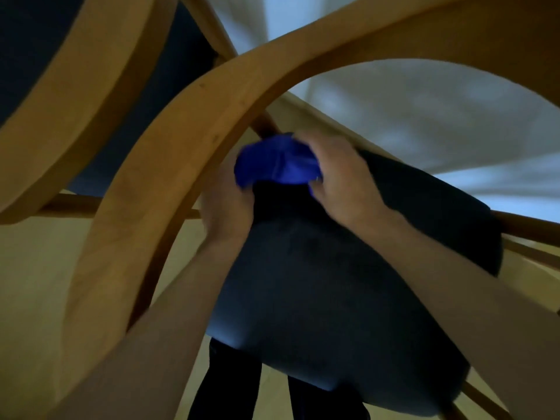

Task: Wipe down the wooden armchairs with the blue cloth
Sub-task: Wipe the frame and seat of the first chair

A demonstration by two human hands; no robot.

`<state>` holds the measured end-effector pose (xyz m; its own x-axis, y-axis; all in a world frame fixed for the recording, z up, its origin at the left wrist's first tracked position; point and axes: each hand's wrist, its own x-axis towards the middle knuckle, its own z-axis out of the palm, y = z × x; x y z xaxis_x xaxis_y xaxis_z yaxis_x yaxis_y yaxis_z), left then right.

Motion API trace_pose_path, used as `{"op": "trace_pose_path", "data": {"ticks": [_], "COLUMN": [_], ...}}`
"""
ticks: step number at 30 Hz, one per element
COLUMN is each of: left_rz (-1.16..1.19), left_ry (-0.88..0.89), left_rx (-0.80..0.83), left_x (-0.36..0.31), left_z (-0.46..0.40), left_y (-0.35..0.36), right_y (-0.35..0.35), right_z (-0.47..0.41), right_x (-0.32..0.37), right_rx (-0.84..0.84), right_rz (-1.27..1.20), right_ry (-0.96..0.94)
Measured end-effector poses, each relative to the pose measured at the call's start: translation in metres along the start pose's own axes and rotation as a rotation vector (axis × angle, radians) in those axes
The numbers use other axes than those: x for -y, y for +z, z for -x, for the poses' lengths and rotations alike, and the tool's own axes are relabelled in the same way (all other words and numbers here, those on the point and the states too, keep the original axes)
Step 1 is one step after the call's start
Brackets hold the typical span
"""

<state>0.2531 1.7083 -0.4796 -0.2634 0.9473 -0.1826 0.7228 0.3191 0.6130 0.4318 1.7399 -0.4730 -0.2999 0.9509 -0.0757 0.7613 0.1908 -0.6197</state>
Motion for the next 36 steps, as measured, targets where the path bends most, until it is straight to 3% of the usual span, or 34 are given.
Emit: {"op": "trace_pose_path", "data": {"ticks": [2,6,13,15,18,20,23,27,33,36], "left_rz": [0.041,-0.084,-0.362,-0.305,-0.026,0.165,0.139,-0.028,-0.270,-0.258], "left_ry": [-0.080,-0.072,-0.186,-0.162,-0.073,-0.108,-0.175,-0.003,-0.035,0.058], "left_rx": [0.010,0.096,0.180,0.174,0.010,-0.059,0.034,0.069,0.262,0.273], "left_x": [-0.010,0.011,0.052,0.041,0.023,0.011,0.008,0.036,0.049,0.020], "left_z": [-0.037,-0.017,0.105,0.107,0.058,0.008,-0.028,0.022,0.109,0.093], "left_y": [0.012,0.018,-0.019,-0.026,-0.020,-0.007,0.016,0.007,-0.011,0.000], "right_y": [0.008,0.034,0.041,0.030,0.014,0.012,0.026,0.044,0.034,0.010], "right_z": [-0.027,-0.019,0.077,0.068,0.026,-0.012,-0.038,0.008,0.083,0.075], "right_x": [-0.001,0.006,0.036,0.036,0.024,0.012,-0.001,0.010,0.019,0.001], "right_rx": [-0.090,0.061,0.554,0.511,0.181,0.053,0.140,0.184,0.455,0.307], "right_rz": [-0.016,0.165,0.155,0.046,-0.058,-0.047,0.155,0.325,0.134,-0.075], "right_ry": [0.041,0.067,-0.026,-0.035,-0.027,-0.006,0.021,0.004,-0.015,0.056]}}
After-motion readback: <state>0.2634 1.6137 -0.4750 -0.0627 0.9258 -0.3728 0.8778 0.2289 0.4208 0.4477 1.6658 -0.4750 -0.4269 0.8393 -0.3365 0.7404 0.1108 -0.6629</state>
